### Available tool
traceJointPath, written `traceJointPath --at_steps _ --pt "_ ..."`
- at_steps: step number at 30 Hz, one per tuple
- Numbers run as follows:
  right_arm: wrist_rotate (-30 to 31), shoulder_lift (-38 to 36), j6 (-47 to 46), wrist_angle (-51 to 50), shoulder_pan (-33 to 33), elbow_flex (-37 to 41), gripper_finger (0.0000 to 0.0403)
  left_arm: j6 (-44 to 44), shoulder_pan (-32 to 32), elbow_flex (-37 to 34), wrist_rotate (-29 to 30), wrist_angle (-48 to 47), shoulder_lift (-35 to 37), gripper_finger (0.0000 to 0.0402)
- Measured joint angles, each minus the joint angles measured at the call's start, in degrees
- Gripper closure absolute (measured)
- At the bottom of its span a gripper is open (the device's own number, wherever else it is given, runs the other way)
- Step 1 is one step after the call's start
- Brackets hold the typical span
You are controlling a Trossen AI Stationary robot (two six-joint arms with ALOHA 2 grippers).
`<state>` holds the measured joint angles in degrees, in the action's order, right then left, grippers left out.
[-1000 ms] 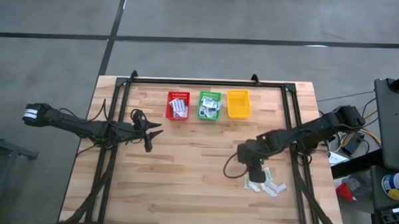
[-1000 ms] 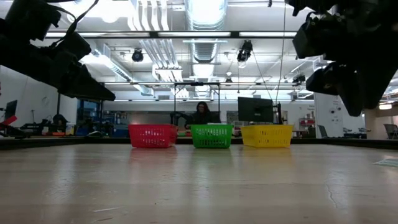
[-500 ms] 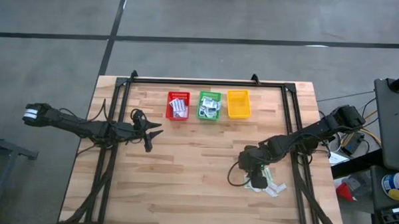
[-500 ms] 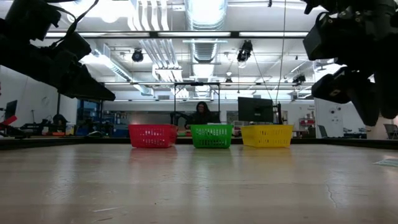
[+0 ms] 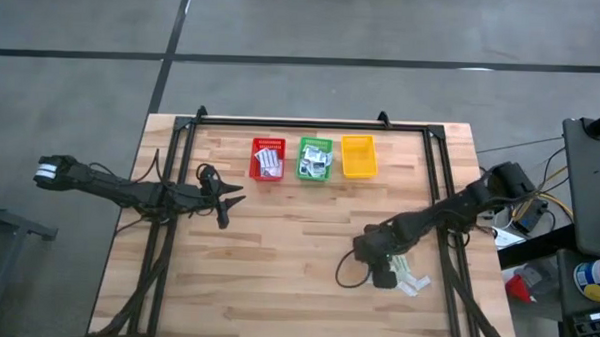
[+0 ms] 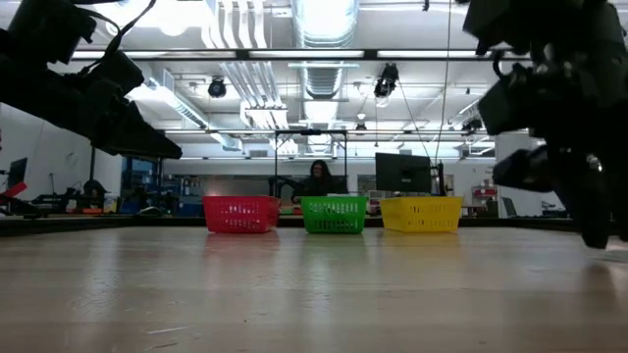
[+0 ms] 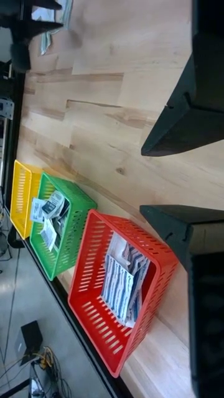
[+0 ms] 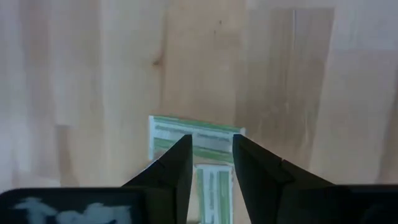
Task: Pick & Place First Aid Supplies
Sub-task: Put the green bandage into the yellow basket
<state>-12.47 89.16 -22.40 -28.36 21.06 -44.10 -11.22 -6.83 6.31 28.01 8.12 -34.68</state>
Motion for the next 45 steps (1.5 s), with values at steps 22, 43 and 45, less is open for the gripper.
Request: traceJointPath --at_steps 22,43,45 --pt "3.67 5.6 -3.85 0.26 0.72 -0.2 0.0328 0.02 0.0 0.0 -0.07 0.0 0.02 0.0268" --pt "23.87 6.12 0.68 -2.26 -4.26 -4.78 0.0319 -1.06 -0.01 0.0 -0.07 0.02 0.0 0.0268" --pt "23.98 6.08 3.09 -3.55 -4.44 -6.13 0.0321 -1.71 -0.01 -0.01 -0.09 0.01 0.01 0.0268"
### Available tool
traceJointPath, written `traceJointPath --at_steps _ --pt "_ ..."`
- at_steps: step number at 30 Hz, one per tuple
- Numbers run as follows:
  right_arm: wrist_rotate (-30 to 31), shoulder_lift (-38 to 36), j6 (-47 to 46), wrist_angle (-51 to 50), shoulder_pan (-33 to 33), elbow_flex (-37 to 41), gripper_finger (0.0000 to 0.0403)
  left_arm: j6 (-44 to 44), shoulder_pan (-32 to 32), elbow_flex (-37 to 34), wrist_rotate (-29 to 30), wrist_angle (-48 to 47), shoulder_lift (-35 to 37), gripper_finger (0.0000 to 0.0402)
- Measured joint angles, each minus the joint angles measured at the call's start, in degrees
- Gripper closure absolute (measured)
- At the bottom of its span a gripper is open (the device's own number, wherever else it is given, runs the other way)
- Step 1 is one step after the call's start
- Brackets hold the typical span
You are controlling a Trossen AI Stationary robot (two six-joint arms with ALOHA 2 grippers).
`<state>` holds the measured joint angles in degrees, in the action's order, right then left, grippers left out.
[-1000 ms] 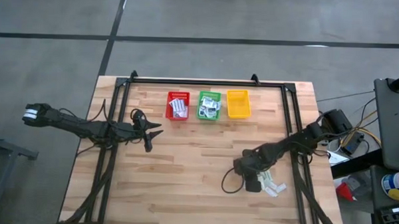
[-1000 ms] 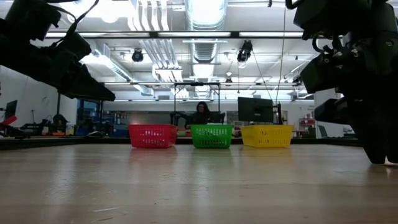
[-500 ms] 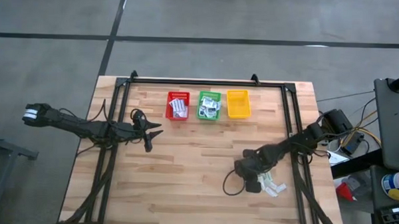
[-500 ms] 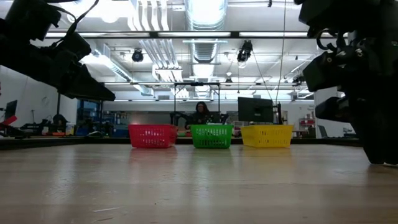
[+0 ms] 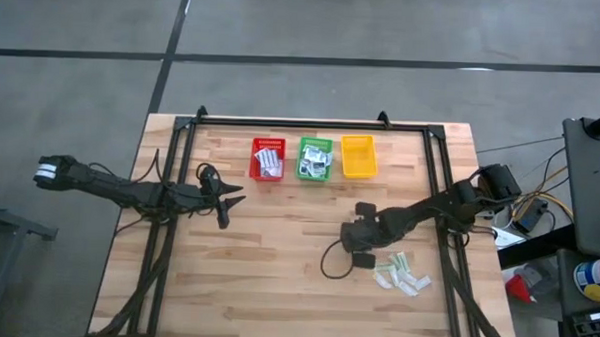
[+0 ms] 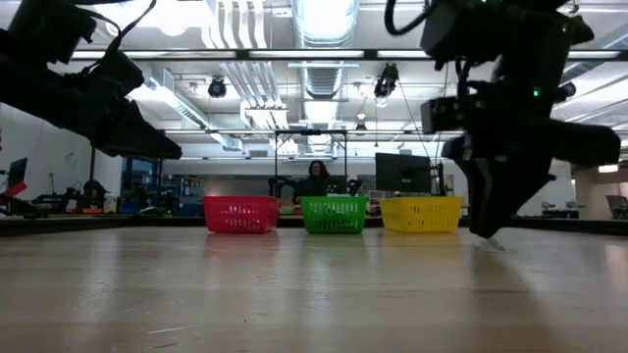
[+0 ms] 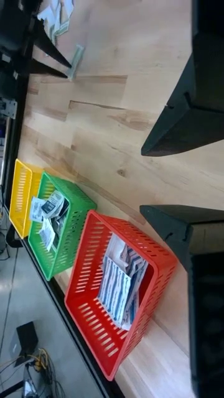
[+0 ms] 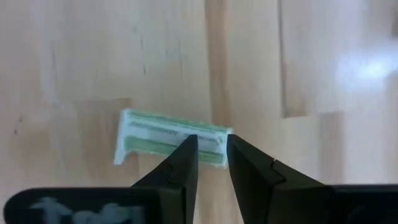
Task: Pick & Place First Aid Supplies
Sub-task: Put the green bandage into the yellow basket
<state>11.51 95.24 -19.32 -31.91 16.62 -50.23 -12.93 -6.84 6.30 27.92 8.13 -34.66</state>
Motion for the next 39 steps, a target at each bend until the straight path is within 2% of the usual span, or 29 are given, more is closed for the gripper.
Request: traceJointPath --at_steps 9,18,30,39 --pt "-0.69 -0.24 2.97 -5.44 0.09 -3.44 0.031 -0.72 0.0 0.01 -0.02 0.01 -0.01 0.0268" --pt "-1.1 -0.27 -1.1 -5.38 -1.23 -2.88 0.0288 -0.46 -0.01 -0.01 -0.02 -0.01 0.01 0.0268" --pt "-4.08 -0.37 -3.21 -5.19 -3.98 -2.1 0.0231 -0.34 0.0 0.01 -0.01 -0.03 0.0 0.0268" --pt "-4.35 -0.37 -5.6 -1.81 -4.92 0.91 0.0223 0.55 -0.01 0.01 0.0 -0.03 -0.01 0.0268"
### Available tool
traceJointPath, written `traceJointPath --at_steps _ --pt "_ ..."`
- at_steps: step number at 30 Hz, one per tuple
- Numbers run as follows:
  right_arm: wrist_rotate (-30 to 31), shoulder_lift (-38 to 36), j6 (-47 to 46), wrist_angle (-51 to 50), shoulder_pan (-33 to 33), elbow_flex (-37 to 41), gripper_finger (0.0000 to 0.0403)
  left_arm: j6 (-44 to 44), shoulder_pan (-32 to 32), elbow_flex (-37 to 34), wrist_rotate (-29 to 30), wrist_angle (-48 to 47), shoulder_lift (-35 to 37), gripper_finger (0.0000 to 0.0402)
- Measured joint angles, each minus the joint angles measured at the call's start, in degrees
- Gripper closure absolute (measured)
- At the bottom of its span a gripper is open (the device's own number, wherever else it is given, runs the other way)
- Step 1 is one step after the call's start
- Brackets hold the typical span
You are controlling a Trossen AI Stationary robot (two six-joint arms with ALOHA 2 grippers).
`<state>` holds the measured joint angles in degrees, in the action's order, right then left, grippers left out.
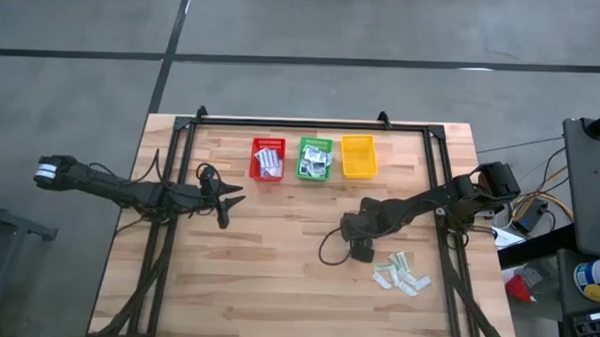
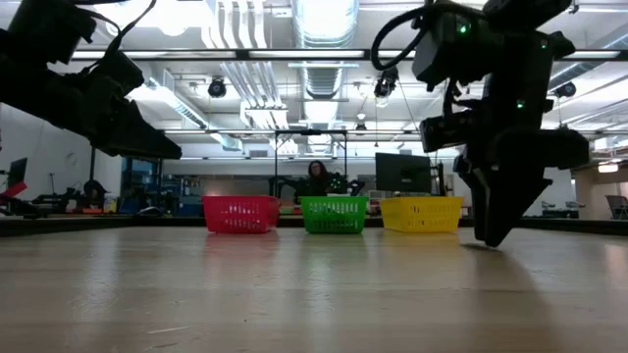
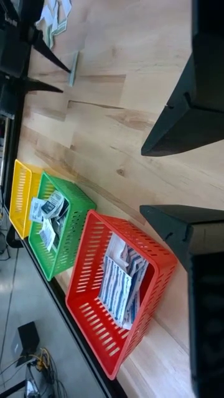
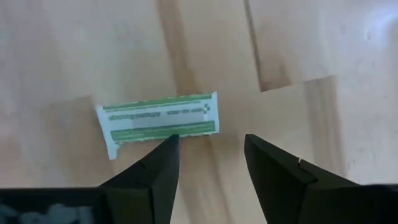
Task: Pick & Place First Aid Supplies
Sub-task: Put the green bandage into the yellow basket
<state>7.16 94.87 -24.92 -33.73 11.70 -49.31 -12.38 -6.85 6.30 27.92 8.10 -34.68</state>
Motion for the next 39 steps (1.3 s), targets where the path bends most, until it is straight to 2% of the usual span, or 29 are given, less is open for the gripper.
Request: traceJointPath --at_steps 15,24,35,39 --pt "-5.09 -1.34 -1.25 -1.55 -0.35 0.49 0.0223 0.02 0.01 -0.01 0.0 -0.02 0.01 0.0268" --pt "-5.32 -4.41 -1.27 -1.6 -0.34 -0.03 0.0223 0.22 0.01 -0.01 0.02 -0.04 0.0 0.0268" --pt "-4.32 2.01 -1.88 3.84 -0.37 -0.02 0.0224 0.2 0.01 -0.01 0.02 0.01 0.01 0.0268" --pt "-4.15 3.4 -2.83 2.91 -0.37 -0.18 0.0232 0.02 0.01 0.0 0.02 0.01 0.02 0.0268"
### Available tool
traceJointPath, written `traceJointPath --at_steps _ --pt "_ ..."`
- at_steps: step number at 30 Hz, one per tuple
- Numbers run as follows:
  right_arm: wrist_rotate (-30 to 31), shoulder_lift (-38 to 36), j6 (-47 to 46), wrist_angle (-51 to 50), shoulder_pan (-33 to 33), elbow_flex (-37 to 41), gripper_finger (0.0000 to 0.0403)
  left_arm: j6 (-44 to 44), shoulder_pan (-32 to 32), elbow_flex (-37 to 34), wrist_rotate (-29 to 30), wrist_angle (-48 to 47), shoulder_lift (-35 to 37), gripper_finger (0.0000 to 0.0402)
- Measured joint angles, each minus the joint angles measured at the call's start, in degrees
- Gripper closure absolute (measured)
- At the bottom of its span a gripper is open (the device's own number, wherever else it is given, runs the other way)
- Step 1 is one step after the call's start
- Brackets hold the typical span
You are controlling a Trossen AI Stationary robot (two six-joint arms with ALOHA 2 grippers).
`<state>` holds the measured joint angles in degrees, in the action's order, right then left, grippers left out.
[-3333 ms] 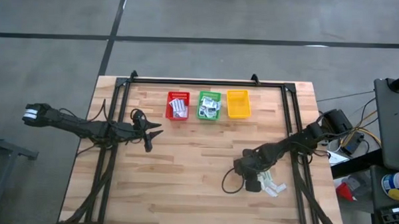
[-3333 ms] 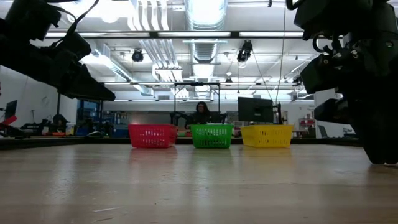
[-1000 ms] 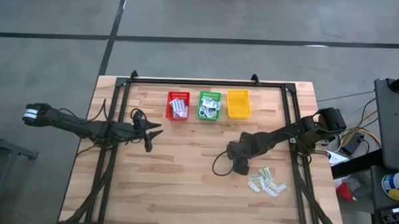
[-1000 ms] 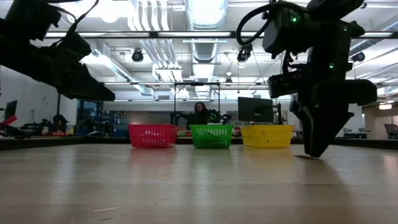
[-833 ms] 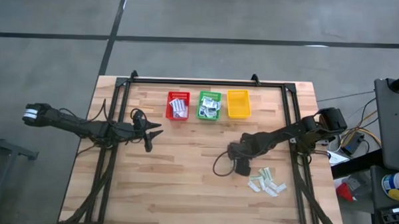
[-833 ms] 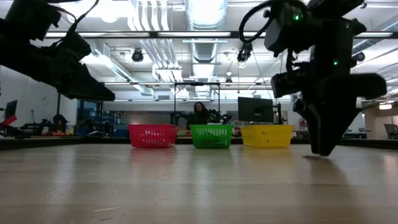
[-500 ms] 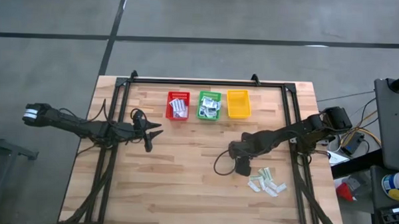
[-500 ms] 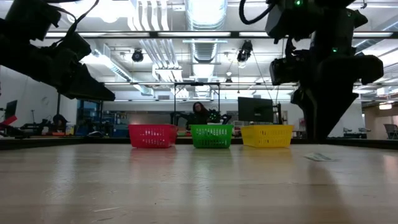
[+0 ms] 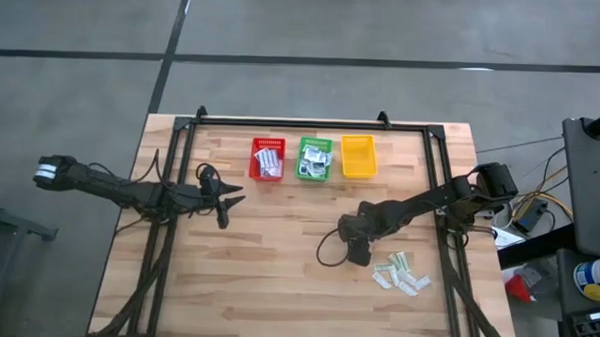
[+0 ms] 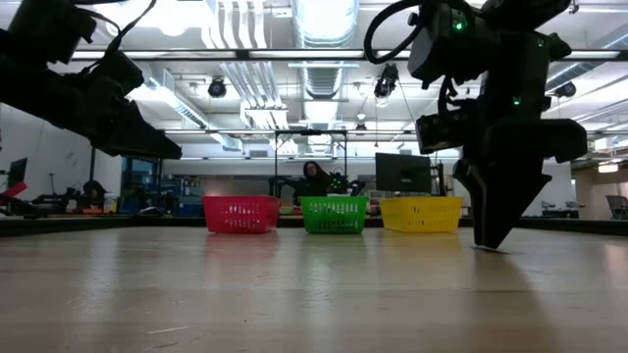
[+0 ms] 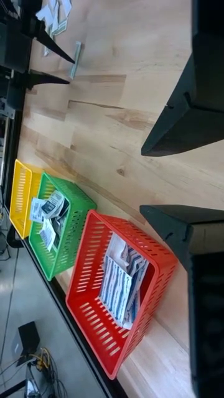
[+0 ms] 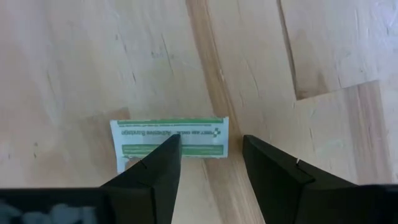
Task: Pick & Place First Aid Supplies
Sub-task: Put the green bandage into the yellow basket
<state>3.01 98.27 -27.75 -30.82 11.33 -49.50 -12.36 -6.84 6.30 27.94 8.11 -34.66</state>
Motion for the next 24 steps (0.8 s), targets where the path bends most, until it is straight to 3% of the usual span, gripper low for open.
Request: traceJointPath --at_steps 6,19,24 --pt "0.09 0.23 -0.34 -0.07 -0.04 0.28 0.0267 -0.04 0.0 0.01 0.0 0.01 -0.02 0.0268" --pt "0.32 0.14 -0.78 -0.32 -0.09 0.44 0.0384 -0.07 0.01 0.01 0.0 0.01 -0.01 0.0268" --pt "0.16 -1.8 -0.81 -1.47 -0.27 0.33 0.0394 -0.03 -0.01 0.01 0.0 0.0 0.01 0.0268"
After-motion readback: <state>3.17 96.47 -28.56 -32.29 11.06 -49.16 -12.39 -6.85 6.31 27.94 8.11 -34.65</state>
